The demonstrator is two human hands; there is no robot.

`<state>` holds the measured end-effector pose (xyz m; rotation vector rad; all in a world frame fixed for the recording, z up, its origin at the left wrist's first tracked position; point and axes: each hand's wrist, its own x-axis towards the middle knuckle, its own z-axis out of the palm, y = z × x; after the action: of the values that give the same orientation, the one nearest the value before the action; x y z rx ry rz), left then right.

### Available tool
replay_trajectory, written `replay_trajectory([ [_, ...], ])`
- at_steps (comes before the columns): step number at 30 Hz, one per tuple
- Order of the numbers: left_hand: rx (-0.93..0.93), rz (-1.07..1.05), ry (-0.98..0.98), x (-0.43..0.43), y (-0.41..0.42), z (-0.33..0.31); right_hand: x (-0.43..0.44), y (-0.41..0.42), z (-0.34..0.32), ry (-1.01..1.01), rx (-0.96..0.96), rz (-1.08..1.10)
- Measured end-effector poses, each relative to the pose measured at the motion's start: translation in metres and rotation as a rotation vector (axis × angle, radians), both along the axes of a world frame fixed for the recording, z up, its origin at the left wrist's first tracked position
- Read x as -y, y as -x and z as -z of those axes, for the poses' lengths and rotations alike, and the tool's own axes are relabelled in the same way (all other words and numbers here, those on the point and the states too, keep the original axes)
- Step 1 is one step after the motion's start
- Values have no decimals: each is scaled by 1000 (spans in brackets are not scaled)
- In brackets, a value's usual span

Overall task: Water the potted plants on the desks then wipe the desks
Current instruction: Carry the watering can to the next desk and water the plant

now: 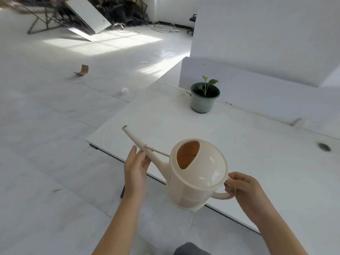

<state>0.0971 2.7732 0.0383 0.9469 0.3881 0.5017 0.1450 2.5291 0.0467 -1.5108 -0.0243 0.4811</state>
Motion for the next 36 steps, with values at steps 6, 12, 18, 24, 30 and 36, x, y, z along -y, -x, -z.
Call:
replay_trajectory([
  [6,-26,112,61,0,-46,21,-2,-15,1,37,-29,101],
  [12,-89,205,-43,-7,-99,22,-4,-64,6,44,-9,177],
  [18,-79,239,-117,-19,-166,19,-16,-110,6,-21,-13,180],
  [24,-166,373,-125,-23,-225,21,-24,-136,-2,-66,3,197],
  [30,-243,543,-135,-19,-275,12,-29,-155,-5,-87,71,339],
  [36,-273,703,-212,-11,-323,10,-43,-164,-13,-60,92,422],
])
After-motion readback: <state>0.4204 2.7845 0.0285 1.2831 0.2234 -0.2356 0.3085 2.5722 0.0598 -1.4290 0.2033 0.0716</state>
